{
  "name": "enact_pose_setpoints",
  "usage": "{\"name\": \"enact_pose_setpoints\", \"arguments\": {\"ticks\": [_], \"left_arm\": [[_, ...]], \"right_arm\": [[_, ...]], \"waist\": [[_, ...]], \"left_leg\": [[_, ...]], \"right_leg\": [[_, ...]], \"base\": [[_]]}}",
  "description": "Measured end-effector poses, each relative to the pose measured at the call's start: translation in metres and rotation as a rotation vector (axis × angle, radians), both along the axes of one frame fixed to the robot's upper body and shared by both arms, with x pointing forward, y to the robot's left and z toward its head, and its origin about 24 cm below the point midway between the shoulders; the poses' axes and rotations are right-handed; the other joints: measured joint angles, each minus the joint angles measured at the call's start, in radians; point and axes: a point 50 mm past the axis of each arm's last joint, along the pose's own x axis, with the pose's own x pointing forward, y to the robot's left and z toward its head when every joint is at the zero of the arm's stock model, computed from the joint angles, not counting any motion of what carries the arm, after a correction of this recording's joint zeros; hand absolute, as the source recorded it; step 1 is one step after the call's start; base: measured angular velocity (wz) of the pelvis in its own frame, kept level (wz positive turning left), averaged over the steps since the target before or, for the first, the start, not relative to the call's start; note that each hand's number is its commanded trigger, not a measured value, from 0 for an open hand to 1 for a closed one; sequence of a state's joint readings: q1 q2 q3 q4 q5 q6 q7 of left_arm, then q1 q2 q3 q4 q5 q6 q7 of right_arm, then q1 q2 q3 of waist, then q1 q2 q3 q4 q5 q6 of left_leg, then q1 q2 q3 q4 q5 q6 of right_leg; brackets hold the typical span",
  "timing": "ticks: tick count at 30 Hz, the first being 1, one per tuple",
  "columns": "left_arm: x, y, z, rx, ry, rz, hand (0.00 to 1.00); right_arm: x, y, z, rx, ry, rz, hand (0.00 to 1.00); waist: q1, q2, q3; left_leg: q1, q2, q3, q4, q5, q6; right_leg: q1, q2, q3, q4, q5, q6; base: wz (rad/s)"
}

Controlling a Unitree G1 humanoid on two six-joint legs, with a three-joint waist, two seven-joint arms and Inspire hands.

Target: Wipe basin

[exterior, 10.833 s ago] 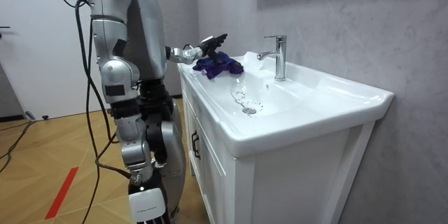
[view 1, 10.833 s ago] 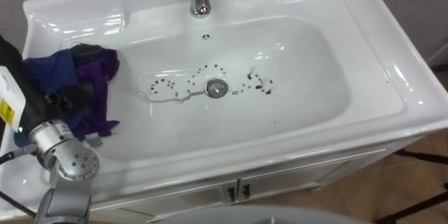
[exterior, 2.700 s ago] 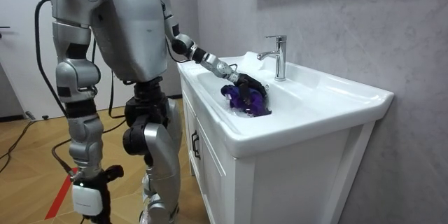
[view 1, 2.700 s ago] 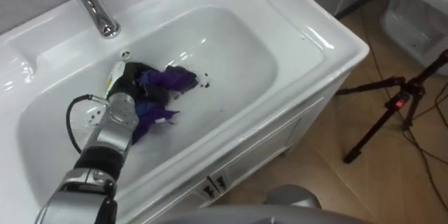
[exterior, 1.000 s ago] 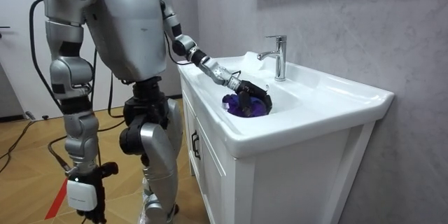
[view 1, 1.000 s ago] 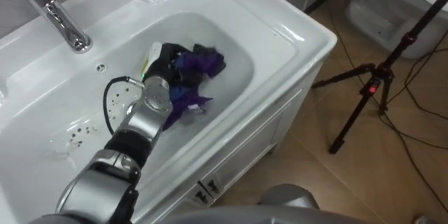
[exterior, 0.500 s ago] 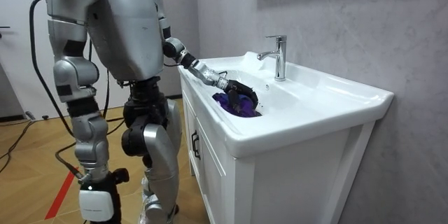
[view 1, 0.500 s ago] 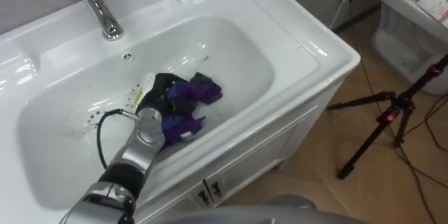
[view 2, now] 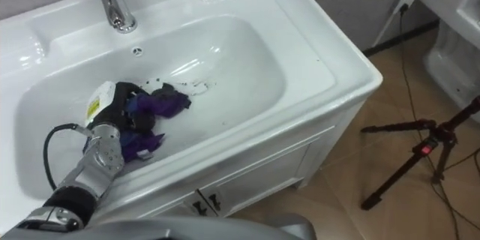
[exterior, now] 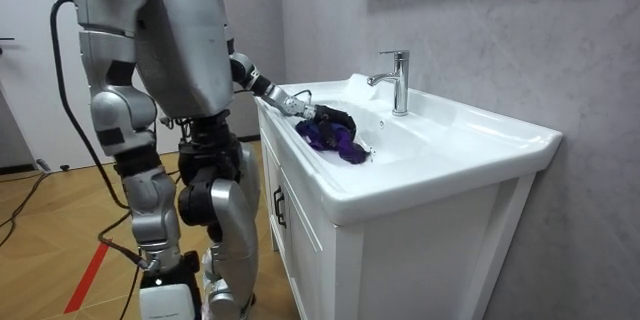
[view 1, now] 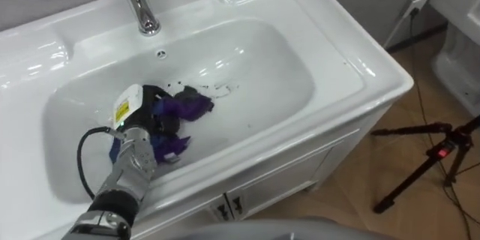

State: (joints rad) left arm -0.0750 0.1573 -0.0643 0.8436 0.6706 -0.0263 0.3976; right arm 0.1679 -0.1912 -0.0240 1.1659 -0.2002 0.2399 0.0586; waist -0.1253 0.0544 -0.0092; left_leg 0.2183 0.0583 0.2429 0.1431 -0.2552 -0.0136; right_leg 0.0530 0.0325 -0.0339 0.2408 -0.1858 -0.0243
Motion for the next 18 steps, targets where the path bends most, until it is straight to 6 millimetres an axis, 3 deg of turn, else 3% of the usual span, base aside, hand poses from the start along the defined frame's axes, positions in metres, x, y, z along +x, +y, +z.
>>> {"name": "enact_pose_setpoints", "arguments": {"ticks": [4,9,14,18], "left_arm": [[-0.011,0.018,0.002,0.081,-0.010,0.032,1.00],[-0.012,0.040,0.014,0.193,-0.023,0.029,1.00],[-0.009,0.046,0.019,0.221,-0.024,0.009,1.00],[-0.005,0.051,0.025,0.264,-0.016,-0.006,1.00]], "right_arm": [[0.000,-0.004,0.001,-0.010,-0.015,-0.042,0.00],[-0.001,-0.012,0.003,-0.047,-0.044,-0.093,0.00],[0.000,-0.017,0.005,-0.067,-0.056,-0.085,0.00],[-0.009,-0.019,0.005,-0.068,-0.039,-0.086,0.00]], "waist": [[0.020,0.025,-0.0094],[0.042,0.033,-0.0070],[0.042,0.042,-0.0051],[0.039,0.049,0.0013]], "left_leg": [[0.003,0.003,-0.004,0.002,0.001,-0.001],[0.002,0.004,-0.033,0.002,0.002,-0.003],[0.000,0.005,-0.057,0.002,0.004,-0.005],[-0.008,0.007,-0.058,0.008,0.005,-0.007]], "right_leg": [[0.009,0.000,0.002,-0.004,0.002,-0.003],[0.025,0.003,-0.016,-0.022,0.003,-0.006],[0.035,0.000,-0.040,-0.039,0.005,-0.007],[0.030,-0.005,-0.044,-0.039,0.003,-0.009]], "base": [[-0.03],[0.11],[0.15],[0.01]]}}
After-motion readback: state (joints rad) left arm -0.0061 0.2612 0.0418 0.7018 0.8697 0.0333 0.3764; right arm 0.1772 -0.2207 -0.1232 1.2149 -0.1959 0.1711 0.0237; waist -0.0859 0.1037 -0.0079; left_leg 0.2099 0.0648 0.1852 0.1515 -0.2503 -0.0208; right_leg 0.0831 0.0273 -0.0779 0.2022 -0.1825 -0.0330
